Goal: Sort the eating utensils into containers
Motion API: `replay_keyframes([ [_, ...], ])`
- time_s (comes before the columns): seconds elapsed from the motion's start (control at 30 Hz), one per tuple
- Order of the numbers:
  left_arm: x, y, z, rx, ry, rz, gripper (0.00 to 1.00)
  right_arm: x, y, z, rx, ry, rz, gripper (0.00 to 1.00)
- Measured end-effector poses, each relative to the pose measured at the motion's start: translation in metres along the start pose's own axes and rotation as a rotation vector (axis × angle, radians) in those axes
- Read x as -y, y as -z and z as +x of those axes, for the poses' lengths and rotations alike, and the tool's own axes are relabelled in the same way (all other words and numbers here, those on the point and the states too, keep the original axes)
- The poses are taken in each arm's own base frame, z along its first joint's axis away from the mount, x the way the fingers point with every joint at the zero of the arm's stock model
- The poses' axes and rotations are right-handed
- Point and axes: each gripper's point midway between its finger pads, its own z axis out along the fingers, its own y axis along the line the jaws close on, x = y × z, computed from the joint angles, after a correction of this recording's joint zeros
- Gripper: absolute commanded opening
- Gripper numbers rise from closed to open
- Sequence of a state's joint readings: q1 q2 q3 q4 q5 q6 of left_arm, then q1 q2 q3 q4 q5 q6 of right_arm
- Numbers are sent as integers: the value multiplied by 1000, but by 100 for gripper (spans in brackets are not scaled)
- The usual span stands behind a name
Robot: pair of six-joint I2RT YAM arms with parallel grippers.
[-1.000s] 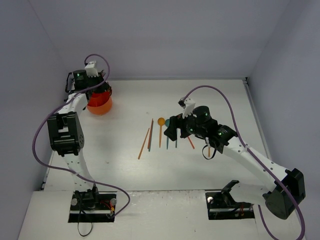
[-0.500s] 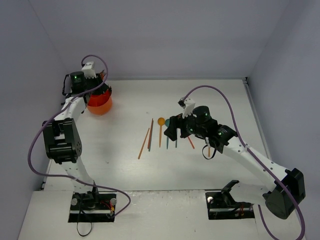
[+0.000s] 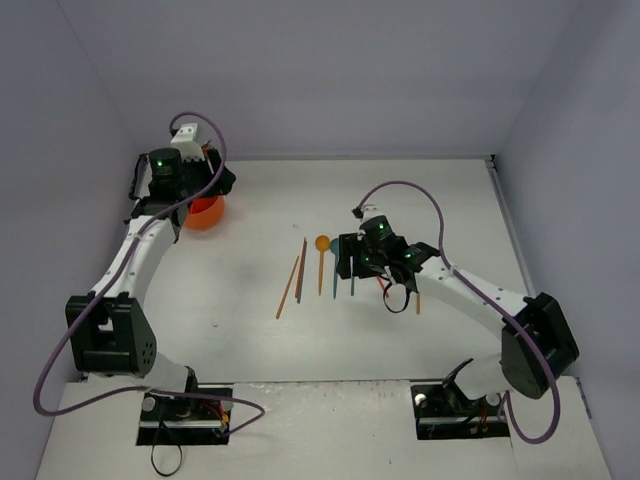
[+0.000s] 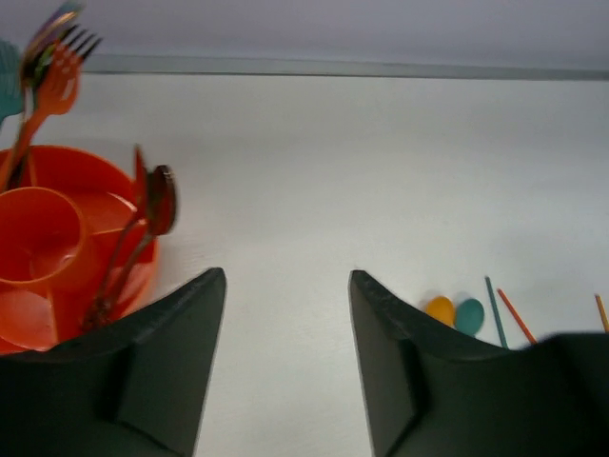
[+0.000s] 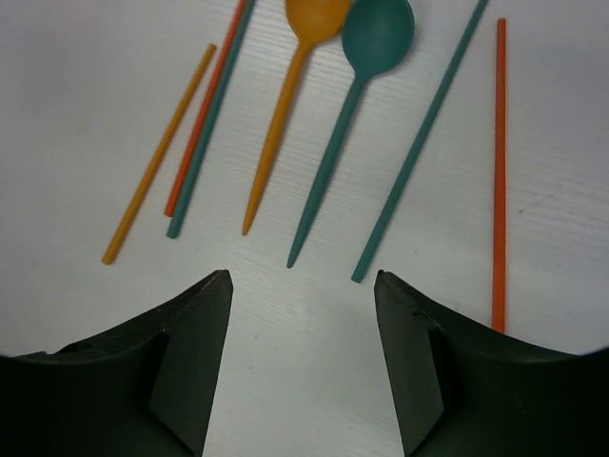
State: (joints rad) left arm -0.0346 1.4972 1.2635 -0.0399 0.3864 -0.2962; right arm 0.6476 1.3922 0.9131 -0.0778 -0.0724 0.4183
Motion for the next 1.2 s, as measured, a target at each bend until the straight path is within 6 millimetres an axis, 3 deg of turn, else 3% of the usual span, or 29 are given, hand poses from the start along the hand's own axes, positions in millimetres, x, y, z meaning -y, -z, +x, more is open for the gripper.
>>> replay_keyframes([
  [0.13,48,29,15,-31,-41,19,70,10,-23,14,-73,-49,68,48],
  [0.23,62,55,34,-60,-45,7,73,11,-36,12,-82,-74,105,46],
  [0.4,55,94,61,-92,12,-66,73,12,-58,6,-86,-98,153,40],
  [0.6,50,123,80,-114,46,-112,73,14,-85,12,-109,-95,210,34],
  [0.8,50,138,83,-117,57,-121,73,18,-105,25,-140,-87,261,24],
  [1.0,51,144,87,-127,68,-120,73,17,-114,19,-112,-105,284,0],
  [1.2,57,144,90,-142,85,-91,73,21,-114,17,-100,-102,304,0],
])
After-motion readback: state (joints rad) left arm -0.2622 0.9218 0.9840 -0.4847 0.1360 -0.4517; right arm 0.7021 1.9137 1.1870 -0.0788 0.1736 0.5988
